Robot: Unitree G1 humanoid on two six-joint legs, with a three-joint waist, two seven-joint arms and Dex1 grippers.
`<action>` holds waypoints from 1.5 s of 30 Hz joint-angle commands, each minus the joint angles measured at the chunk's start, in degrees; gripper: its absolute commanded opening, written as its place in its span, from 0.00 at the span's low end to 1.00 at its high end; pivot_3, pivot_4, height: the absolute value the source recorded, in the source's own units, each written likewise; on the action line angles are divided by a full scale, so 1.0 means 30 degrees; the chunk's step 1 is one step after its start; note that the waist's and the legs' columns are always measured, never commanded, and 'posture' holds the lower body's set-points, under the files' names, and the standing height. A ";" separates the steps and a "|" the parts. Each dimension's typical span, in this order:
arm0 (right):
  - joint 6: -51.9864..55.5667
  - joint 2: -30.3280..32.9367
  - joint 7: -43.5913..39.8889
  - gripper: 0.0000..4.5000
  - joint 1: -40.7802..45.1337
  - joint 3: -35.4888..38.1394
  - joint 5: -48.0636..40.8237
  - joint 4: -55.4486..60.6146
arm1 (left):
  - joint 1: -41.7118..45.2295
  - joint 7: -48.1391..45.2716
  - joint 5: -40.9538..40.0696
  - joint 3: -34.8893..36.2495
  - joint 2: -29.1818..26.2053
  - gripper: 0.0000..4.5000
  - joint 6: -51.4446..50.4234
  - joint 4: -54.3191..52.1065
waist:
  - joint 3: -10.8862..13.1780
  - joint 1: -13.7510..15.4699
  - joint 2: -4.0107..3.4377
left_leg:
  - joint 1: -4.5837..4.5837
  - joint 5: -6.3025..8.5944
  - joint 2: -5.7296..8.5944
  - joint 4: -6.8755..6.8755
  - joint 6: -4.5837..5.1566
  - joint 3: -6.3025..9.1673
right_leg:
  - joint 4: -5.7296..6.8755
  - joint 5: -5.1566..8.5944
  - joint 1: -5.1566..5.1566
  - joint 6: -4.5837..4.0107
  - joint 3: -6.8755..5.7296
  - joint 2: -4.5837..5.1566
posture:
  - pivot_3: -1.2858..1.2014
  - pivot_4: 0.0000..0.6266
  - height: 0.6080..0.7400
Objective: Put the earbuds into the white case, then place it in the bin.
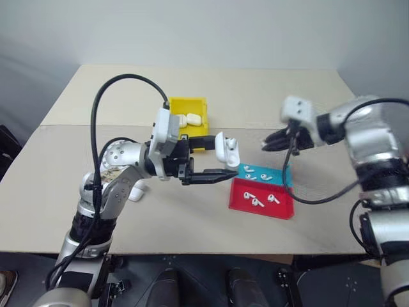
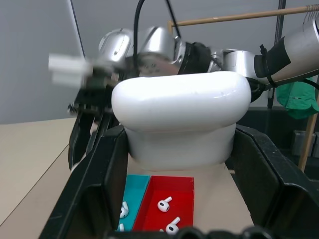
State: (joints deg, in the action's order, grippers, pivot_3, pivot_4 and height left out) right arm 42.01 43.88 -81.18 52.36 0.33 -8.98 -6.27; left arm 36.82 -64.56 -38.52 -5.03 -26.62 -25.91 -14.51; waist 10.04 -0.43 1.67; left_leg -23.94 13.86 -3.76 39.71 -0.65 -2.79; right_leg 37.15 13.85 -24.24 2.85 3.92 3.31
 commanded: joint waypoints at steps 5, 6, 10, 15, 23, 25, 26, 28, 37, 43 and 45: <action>1.2942 -0.3759 0.5439 0.14 -0.1726 1.1328 -1.0699 1.0017 | 0.1051 -0.0849 -0.0282 0.0157 0.0162 0.62 0.0048 0.0665 | -0.0002 0.0036 0.0001 | 0.0014 0.0001 -0.0001 -0.0003 -0.0001 0.0013 | 0.0005 0.0000 0.0012 0.0000 -0.0006 -0.0004 | 0.52 0.24 1.00; 1.3761 -0.4663 0.6284 0.14 -0.1796 1.2105 -1.1737 1.1076 | 0.1127 -0.0985 -0.0231 0.0108 0.0181 0.62 0.0076 0.0796 | -0.0003 -0.0037 -0.0001 | 0.0023 0.0001 -0.0005 -0.0003 0.0000 0.0014 | 0.0008 -0.0001 0.0018 -0.0001 -0.0006 -0.0007 | 0.52 0.24 1.00; 1.5872 -0.7833 0.9654 0.14 -0.2003 1.3356 -1.4336 1.4133 | 0.1431 -0.1130 -0.0081 -0.0093 0.0408 0.62 0.0030 0.1075 | -0.0007 -0.0143 -0.0009 | 0.0025 0.0000 0.0000 -0.0010 0.0000 0.0018 | 0.0022 -0.0001 0.0006 -0.0003 -0.0001 -0.0008 | 0.52 0.24 1.00; 1.5397 -0.9453 1.2359 0.14 -0.3056 1.2615 -1.6263 1.5446 | 0.1525 -0.1124 -0.0132 -0.0158 0.0523 0.62 -0.0166 0.0922 | -0.0008 -0.0125 -0.0012 | 0.0013 0.0001 0.0003 -0.0020 0.0000 0.0017 | 0.0001 0.0000 0.0003 0.0000 -0.0002 -0.0003 | 0.52 0.24 1.00; 1.3622 -0.8090 1.4531 0.14 -0.4702 1.0254 -1.8192 1.5394 | 0.1472 -0.1256 -0.0060 -0.0090 0.0449 0.62 -0.0121 0.1009 | -0.0009 -0.0151 -0.0012 | -0.0008 0.0000 0.0004 -0.0015 0.0001 0.0026 | -0.0003 -0.0001 -0.0007 0.0003 -0.0005 -0.0004 | 0.52 0.24 1.00; 1.2980 -0.7470 1.4706 0.14 -0.5109 0.9596 -1.8462 1.5469 | 0.1451 -0.1261 -0.0033 -0.0085 0.0447 0.62 -0.0087 0.1028 | -0.0009 -0.0159 -0.0011 | -0.0008 0.0000 0.0003 -0.0016 0.0001 0.0028 | -0.0008 -0.0001 -0.0006 0.0003 -0.0006 -0.0004 | 0.52 0.24 1.00; 1.2662 -0.7208 1.4792 0.14 -0.5295 0.9324 -1.8580 1.5474 | 0.1449 -0.1247 -0.0024 -0.0078 0.0450 0.62 -0.0082 0.1034 | -0.0009 -0.0159 -0.0012 | -0.0008 0.0000 0.0003 -0.0016 0.0001 0.0029 | -0.0008 -0.0001 -0.0007 0.0003 -0.0005 -0.0004 | 0.52 0.24 1.00; 1.1999 -0.6741 1.5025 0.14 -0.5645 0.8895 -1.8877 1.5407 | 0.1437 -0.1224 0.0004 -0.0075 0.0452 0.62 -0.0057 0.1022 | -0.0009 -0.0159 -0.0011 | -0.0008 0.0000 0.0003 -0.0013 0.0001 0.0030 | -0.0007 -0.0001 -0.0005 0.0004 -0.0005 -0.0005 | 0.52 0.24 1.00; 0.8913 -0.4151 1.5167 0.57 -0.7337 0.7388 -1.9881 1.5430 | 0.1372 -0.1177 0.0101 -0.0092 0.0460 0.62 -0.0068 0.0845 | -0.0008 -0.0145 -0.0010 | -0.0017 0.0000 0.0003 -0.0014 0.0002 0.0037 | -0.0017 0.0001 -0.0005 0.0006 -0.0007 -0.0005 | 0.52 0.24 1.00; 0.7881 -0.1547 1.4616 0.57 -0.8052 0.8318 -2.2281 1.4923 | 0.1331 -0.1208 0.0142 -0.0165 0.0528 0.62 -0.0092 0.0877 | -0.0007 -0.0106 -0.0006 | -0.0017 0.0001 0.0004 -0.0015 0.0002 0.0037 | -0.0022 0.0001 -0.0003 0.0006 -0.0007 -0.0005 | 0.52 0.24 1.00; 0.7612 -0.0519 1.4242 0.57 -0.8333 0.8570 -2.3087 1.4704 | 0.1307 -0.1220 0.0234 -0.0249 0.0594 0.62 -0.0038 0.0995 | -0.0007 -0.0113 -0.0005 | -0.0024 0.0002 0.0004 -0.0014 0.0004 0.0038 | -0.0030 0.0001 -0.0003 0.0007 -0.0008 -0.0004 | 0.52 0.24 1.00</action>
State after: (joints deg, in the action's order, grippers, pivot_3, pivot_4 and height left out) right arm 66.79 40.50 -37.06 27.68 23.65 -74.87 37.68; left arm 39.89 -68.18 -37.18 -6.18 -25.21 -26.52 -10.32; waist 10.02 -0.77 1.65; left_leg -24.01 13.86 -3.74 39.67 -0.63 -2.68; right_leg 37.05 13.85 -24.24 2.87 3.90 3.31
